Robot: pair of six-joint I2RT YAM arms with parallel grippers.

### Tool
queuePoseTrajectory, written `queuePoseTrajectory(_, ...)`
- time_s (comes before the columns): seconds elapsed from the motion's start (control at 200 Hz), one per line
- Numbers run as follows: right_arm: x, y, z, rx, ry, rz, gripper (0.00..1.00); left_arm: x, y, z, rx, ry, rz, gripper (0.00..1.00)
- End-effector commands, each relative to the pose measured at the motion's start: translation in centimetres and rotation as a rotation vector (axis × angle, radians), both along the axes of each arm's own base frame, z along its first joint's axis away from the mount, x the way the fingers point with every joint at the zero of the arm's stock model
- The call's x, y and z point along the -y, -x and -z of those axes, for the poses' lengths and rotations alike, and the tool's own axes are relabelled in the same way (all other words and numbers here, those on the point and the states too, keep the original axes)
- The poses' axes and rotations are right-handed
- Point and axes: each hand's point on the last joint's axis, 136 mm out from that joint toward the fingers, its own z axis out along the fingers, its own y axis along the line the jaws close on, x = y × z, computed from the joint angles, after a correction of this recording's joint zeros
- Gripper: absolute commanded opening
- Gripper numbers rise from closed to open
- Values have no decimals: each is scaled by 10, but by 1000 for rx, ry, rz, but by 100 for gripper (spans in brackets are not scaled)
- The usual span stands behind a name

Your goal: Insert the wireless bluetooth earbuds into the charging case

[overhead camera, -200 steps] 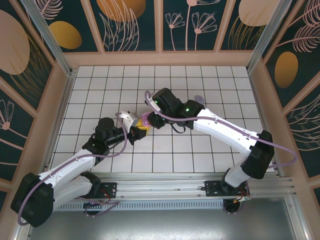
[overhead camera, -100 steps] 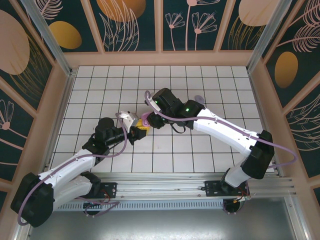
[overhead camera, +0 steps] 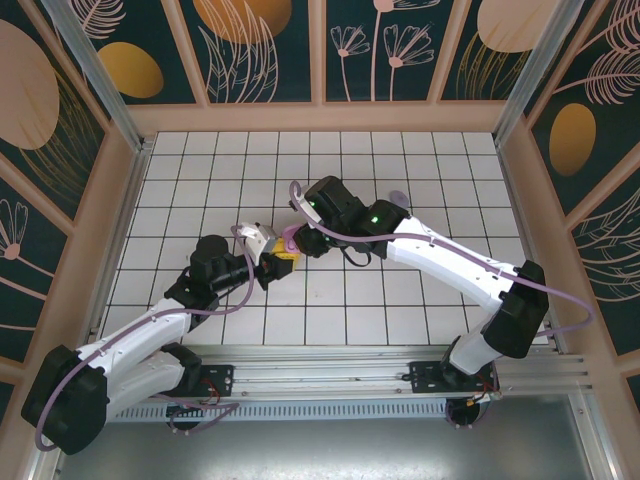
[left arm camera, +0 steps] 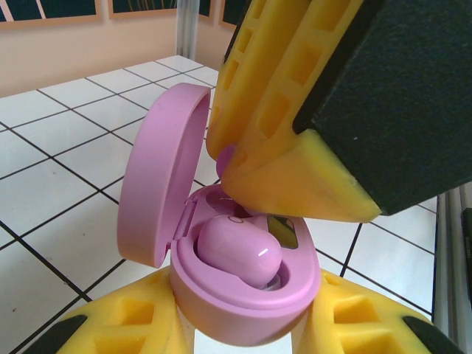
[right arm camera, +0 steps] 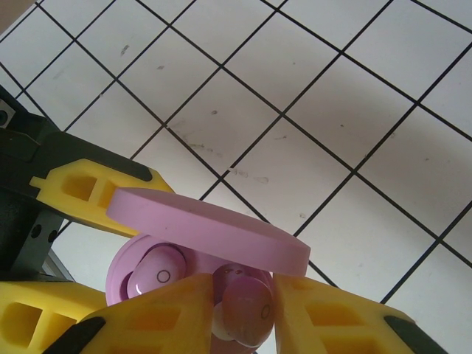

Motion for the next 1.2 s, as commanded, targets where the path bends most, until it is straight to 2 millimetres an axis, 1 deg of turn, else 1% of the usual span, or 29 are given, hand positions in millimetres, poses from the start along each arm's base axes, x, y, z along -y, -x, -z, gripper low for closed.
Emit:
queuePoseTrajectory(0.0,-9,10,-22,-5,-68,-44,27,1,-5,-19,43,38,-17,1)
queuePoseTrajectory(0.205,-12,12,-27,-12,-84,-50,31,1,-5,-19,46,38,-16,1)
queuePoseTrajectory(0.375,-13,12,-30,-15,-98,-50,32,1,-5,-18,43,37,-16,1)
queuePoseTrajectory(0.666,-8,11,-18,-33,-71,-35,32,0,-4,-18,43,36,-19,1)
queuePoseTrajectory(0.811,-7,9,-17,-42,-78,-29,31,-1,-4,-19,46,37,-21,1)
queuePoseTrajectory(1.086,0,-1,-12,-89,-116,9,30,-1,-1,-21,51,40,-16,1)
queuePoseTrajectory(1.196,-1,-3,-13,-100,-131,14,30,-2,0,-23,57,42,-15,1)
